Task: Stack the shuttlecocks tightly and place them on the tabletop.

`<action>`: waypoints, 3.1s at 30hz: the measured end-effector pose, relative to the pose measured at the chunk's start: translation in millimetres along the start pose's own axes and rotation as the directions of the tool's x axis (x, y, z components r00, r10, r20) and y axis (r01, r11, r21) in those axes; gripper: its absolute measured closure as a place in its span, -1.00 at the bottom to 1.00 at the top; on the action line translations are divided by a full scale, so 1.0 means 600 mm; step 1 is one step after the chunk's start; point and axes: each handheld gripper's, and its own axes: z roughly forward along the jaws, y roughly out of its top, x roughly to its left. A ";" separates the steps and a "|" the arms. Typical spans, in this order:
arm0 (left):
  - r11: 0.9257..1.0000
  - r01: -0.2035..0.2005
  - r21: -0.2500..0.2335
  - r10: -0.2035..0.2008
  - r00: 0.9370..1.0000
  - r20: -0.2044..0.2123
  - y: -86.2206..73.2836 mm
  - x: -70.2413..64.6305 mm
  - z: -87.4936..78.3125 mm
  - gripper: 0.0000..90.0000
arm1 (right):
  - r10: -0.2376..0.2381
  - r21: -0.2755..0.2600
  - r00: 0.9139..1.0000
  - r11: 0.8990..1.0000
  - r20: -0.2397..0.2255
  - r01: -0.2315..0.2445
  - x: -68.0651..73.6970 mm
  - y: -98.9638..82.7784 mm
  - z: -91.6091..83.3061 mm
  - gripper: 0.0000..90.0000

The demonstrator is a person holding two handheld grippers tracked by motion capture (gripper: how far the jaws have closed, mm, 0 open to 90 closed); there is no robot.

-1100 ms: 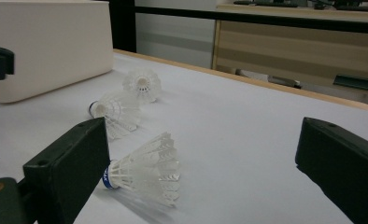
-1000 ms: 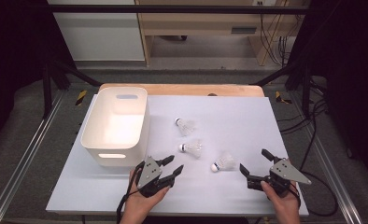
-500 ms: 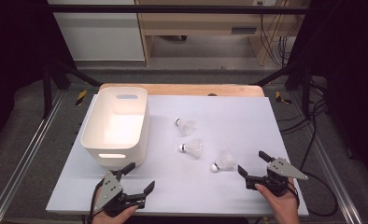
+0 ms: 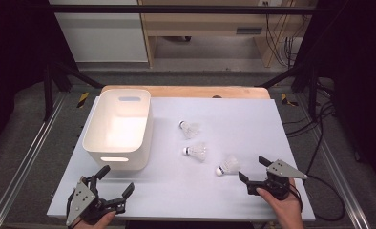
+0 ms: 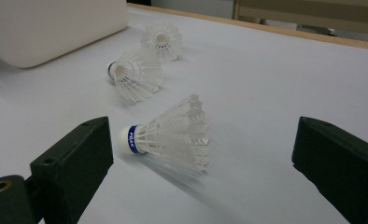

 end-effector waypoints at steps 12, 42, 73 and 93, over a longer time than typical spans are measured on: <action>0.999 0.029 -0.014 -0.030 0.998 -0.052 -0.006 0.019 -0.007 -0.92 | -0.071 0.143 0.994 0.986 -0.082 0.082 0.006 0.015 0.020 -0.74; 1.000 0.026 -0.002 -0.026 0.997 -0.066 -0.013 0.019 -0.004 -0.88 | -0.063 0.318 0.961 0.936 -0.270 0.150 -0.002 0.031 0.078 0.50; 0.999 0.044 -0.010 -0.045 0.995 -0.092 -0.015 0.023 -0.002 -0.91 | -0.018 0.181 0.959 0.981 -0.282 0.072 0.024 0.074 0.171 1.00; 1.000 0.028 -0.012 -0.029 0.996 -0.079 -0.013 0.017 0.000 -0.90 | -0.010 0.205 0.932 0.975 -0.362 0.090 0.076 0.083 0.253 1.00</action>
